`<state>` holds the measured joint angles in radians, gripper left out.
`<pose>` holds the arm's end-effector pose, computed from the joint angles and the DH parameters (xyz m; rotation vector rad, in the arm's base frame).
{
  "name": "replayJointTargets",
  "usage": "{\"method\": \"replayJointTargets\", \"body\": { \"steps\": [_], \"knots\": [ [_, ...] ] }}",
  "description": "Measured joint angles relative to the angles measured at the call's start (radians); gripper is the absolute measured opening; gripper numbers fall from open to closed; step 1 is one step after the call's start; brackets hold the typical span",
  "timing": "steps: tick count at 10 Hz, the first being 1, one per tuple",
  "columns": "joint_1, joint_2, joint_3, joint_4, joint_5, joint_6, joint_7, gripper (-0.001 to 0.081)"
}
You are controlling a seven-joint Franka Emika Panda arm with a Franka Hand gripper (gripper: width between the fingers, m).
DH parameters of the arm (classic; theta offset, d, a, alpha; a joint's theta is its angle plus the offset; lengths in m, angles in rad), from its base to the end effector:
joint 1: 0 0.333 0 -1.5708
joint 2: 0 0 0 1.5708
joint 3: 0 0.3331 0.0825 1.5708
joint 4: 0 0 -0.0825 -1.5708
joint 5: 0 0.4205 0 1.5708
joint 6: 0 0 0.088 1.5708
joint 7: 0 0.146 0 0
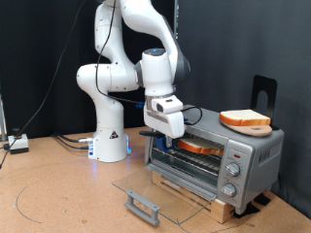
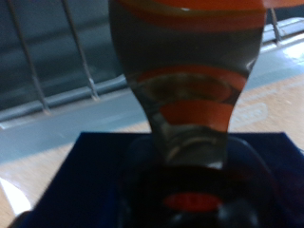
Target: Make a piece of toast with the oven
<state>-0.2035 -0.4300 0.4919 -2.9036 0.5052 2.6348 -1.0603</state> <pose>0.3610 0.0710 0.2461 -2.8134 -1.3528 -0.2663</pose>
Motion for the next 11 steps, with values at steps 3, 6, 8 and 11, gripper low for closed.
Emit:
{"method": "replayJointTargets", "body": {
  "steps": [3,6,8,11],
  "knots": [
    [-0.051,-0.001,-0.01,-0.016,-0.063,0.053,-0.108,0.0396],
    [-0.127,-0.002,-0.045,-0.005,-0.132,0.032,-0.204,0.0396],
    [-0.169,-0.001,-0.077,-0.004,-0.147,0.03,-0.256,0.0396],
    [-0.184,-0.001,-0.143,0.008,-0.116,-0.041,-0.292,0.0396]
  ]
}}
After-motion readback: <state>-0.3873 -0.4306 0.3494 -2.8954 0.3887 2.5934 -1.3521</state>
